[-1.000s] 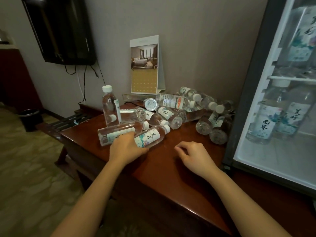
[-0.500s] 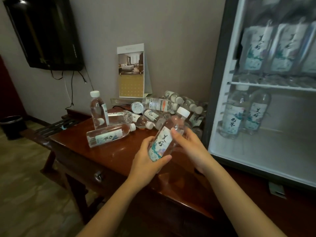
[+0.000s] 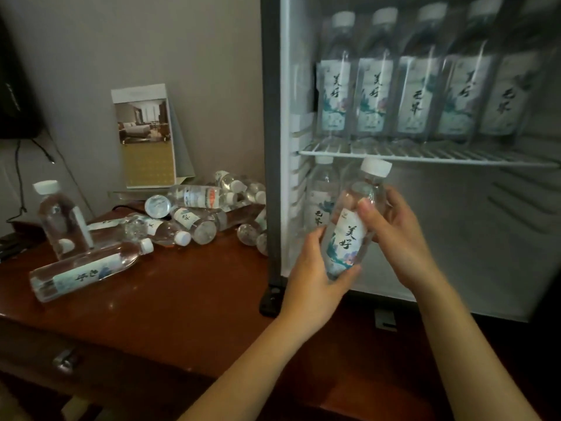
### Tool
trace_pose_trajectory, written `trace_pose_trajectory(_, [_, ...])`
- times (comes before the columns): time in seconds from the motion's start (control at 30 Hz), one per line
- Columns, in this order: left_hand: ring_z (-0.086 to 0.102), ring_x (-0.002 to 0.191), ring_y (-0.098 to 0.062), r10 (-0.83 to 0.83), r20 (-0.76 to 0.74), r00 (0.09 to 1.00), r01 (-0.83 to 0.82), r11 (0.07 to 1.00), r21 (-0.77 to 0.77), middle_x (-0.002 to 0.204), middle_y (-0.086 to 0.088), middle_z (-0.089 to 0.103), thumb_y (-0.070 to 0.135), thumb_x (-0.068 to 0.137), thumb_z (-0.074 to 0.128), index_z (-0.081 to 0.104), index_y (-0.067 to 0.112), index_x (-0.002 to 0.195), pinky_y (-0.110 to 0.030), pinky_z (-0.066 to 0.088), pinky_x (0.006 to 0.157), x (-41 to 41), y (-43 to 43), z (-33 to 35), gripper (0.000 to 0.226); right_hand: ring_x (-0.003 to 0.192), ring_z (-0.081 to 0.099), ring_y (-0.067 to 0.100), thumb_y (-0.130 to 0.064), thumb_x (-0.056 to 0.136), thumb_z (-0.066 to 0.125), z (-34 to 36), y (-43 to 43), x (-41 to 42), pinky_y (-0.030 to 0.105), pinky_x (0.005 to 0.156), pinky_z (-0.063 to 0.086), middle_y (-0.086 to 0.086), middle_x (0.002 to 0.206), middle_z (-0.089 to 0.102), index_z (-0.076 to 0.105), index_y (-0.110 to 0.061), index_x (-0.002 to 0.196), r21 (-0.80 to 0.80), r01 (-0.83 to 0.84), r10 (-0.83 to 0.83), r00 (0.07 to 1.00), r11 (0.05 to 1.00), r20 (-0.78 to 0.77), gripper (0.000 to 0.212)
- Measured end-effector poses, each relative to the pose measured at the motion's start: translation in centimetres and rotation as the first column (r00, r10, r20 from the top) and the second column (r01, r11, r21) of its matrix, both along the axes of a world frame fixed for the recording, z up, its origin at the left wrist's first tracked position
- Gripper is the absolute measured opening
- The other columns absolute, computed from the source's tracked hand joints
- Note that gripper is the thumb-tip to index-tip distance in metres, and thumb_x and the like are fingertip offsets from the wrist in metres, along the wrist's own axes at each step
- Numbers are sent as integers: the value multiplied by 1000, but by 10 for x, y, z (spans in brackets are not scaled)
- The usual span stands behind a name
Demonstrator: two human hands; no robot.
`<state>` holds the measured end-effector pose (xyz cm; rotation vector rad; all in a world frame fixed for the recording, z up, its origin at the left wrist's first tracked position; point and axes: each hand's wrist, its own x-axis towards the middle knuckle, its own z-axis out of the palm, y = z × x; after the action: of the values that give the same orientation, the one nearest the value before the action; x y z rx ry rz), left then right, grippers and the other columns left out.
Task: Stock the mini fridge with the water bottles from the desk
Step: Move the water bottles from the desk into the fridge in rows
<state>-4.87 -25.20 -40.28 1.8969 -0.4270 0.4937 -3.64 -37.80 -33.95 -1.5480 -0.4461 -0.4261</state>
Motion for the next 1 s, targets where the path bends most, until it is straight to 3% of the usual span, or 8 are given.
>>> trace_pose_trajectory(0.1, [59, 104, -11, 8, -12, 1000, -7, 1000, 10, 118, 6, 55, 34, 80, 68, 31, 27, 127, -39, 54, 82, 18, -31, -4, 61, 96, 64, 1, -38, 74, 72, -6, -18, 10, 16, 76, 50, -10, 103, 67, 53, -26, 109, -45, 71, -70, 997, 996, 19, 42])
trace_pose_trajectory(0.23, [58, 106, -9, 70, 50, 996, -71, 997, 24, 119, 3, 56, 41, 82, 64, 32, 20, 129, -35, 54, 82, 39, -55, -14, 60, 98, 63, 2, -27, 77, 68, -16, -30, 25, 17, 83, 52, -5, 111, 65, 52, -20, 118, -95, 106, -103, 994, 990, 29, 45])
trace_pose_trajectory(0.33, [57, 106, -8, 85, 57, 995, -87, 995, 37, 118, 5, 56, 50, 78, 57, 34, 19, 129, -35, 54, 82, 53, -62, -16, 64, 98, 63, 0, -37, 73, 66, -17, -36, 38, 17, 82, 51, -7, 111, 64, 51, -26, 116, -99, 135, -132, 990, 986, 38, 47])
trace_pose_trajectory(0.43, [58, 105, -12, 108, 55, 993, -111, 992, 66, 119, 1, 57, 40, 83, 62, 34, 15, 128, -33, 52, 81, 66, -66, -16, 59, 102, 62, 1, -26, 78, 70, -22, -41, 54, 21, 87, 52, -9, 112, 64, 49, -33, 115, -126, 149, -149, 989, 981, 4, 43])
trace_pose_trajectory(0.6, [57, 105, -21, 191, 63, 980, -197, 972, 131, 122, -4, 52, 31, 82, 65, 34, 14, 130, -30, 48, 75, 81, -68, -10, 60, 101, 63, 13, -23, 76, 74, -40, -42, 76, 37, 90, 53, -1, 118, 63, 45, -22, 129, -206, 203, -224, 971, 957, -84, 60])
trace_pose_trajectory(0.8, [55, 108, -17, 287, 180, 941, -326, 912, 248, 131, 2, 41, 40, 79, 68, 27, 21, 141, -31, 53, 76, 82, -60, -14, 77, 92, 65, 6, -31, 81, 69, -52, -44, 77, 22, 80, 54, -7, 109, 65, 58, -25, 120, -299, 267, -295, 954, 916, -51, 41])
trace_pose_trajectory(0.93, [53, 113, -18, 272, 230, 934, -334, 893, 302, 137, 3, 41, 36, 82, 66, 21, 25, 145, -35, 53, 78, 85, -51, -13, 79, 95, 61, -2, -26, 92, 56, -59, -43, 79, 2, 78, 44, -16, 110, 61, 47, -28, 134, -371, 202, -235, 971, 907, -45, 43])
trace_pose_trajectory(1.0, [53, 113, -18, 268, 254, 929, -341, 887, 312, 138, 3, 42, 32, 84, 65, 21, 22, 146, -34, 51, 79, 86, -48, -12, 77, 104, 58, 3, -23, 95, 50, -61, -41, 83, 5, 81, 42, -14, 114, 57, 40, -27, 139, -379, 185, -227, 972, 907, -68, 45])
